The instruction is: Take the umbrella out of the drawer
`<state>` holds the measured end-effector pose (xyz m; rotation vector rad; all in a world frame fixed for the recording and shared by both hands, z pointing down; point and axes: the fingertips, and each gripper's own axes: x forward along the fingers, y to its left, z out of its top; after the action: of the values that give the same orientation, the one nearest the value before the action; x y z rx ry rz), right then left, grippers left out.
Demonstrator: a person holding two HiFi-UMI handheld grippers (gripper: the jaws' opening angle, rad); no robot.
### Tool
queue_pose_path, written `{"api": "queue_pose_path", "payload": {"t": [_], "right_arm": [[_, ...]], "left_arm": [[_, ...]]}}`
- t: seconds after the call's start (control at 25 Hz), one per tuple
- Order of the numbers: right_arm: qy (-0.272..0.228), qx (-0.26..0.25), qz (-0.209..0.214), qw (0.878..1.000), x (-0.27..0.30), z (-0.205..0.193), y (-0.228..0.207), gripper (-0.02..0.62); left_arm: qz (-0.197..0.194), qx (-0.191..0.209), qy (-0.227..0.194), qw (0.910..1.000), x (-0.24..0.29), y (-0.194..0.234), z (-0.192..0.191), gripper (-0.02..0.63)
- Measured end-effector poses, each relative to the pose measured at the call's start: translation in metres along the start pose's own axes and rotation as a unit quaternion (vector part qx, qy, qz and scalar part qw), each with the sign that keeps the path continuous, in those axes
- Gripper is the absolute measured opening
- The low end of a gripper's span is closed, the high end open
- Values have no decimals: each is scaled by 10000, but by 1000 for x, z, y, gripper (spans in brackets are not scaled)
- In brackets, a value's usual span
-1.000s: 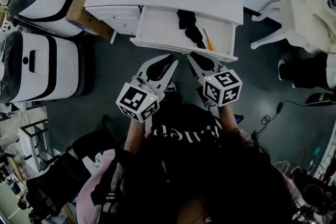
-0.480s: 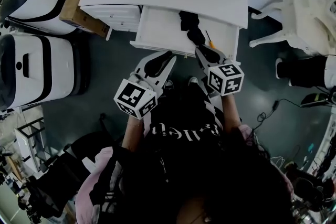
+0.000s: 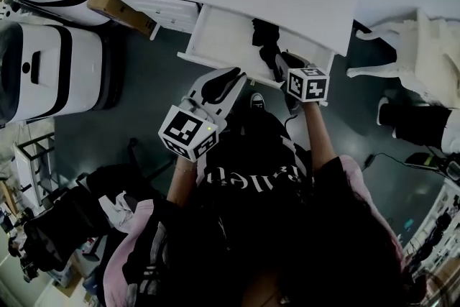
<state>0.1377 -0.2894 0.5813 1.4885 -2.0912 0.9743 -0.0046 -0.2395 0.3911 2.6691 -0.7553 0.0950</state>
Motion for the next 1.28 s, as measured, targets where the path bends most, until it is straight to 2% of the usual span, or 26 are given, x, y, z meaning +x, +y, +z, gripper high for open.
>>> {"api": "queue_pose_path", "payload": {"t": [0.16, 0.32, 0.44, 0.72, 0.92, 1.12, 1.28], "right_arm": [[506, -43, 62, 9987, 42, -17, -29, 79], [957, 2, 164, 9953, 73, -33, -52, 172], [1145, -126, 196, 9931, 99, -39, -60, 194], [1707, -271, -254, 9846, 145, -63, -87, 259], [2028, -51, -503, 9779, 165, -85, -96, 268], [2108, -301, -695, 9746, 181, -96, -98, 273], [2095, -345, -651, 9750, 188, -100, -97, 276]], "left_arm": [[299, -81, 70, 9995, 10, 11, -4, 58], [570, -173, 138, 9981, 22, 21, -13, 58], [716, -178, 205, 9971, 24, 30, -19, 58], [1081, -236, 302, 9934, 17, 45, -28, 58], [1413, -303, 352, 9889, 4, 53, -34, 58], [1728, -378, 368, 9835, -12, 61, -41, 58], [1892, -429, 389, 9802, -23, 61, -45, 58]]}}
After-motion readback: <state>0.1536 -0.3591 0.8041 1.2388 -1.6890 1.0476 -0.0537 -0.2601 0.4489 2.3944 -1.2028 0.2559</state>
